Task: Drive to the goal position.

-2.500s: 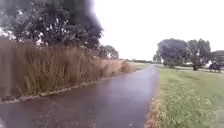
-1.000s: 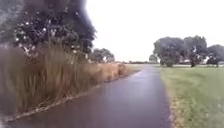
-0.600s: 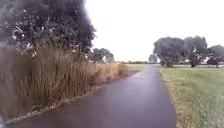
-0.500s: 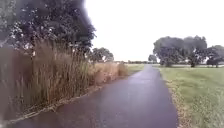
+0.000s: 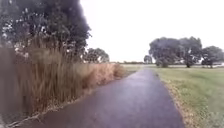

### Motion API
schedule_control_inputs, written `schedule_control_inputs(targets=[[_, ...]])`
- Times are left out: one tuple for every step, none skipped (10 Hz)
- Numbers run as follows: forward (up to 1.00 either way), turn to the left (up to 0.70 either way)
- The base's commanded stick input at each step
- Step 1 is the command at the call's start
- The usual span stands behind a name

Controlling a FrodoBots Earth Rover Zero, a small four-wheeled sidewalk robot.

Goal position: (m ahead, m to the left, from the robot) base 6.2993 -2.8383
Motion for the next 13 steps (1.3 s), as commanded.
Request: schedule_control_inputs(targets=[[0.45,-0.01],[0.45,0.0],[0.45,0.0],[0.45,0.0],[0.45,0.0],[0.4,0.0],[0.35,0.0],[0.12,0.0],[0.07,0.0],[0.02,0.0],[0.0,0.0],[0.0,0.0],[0.0,-0.45]])
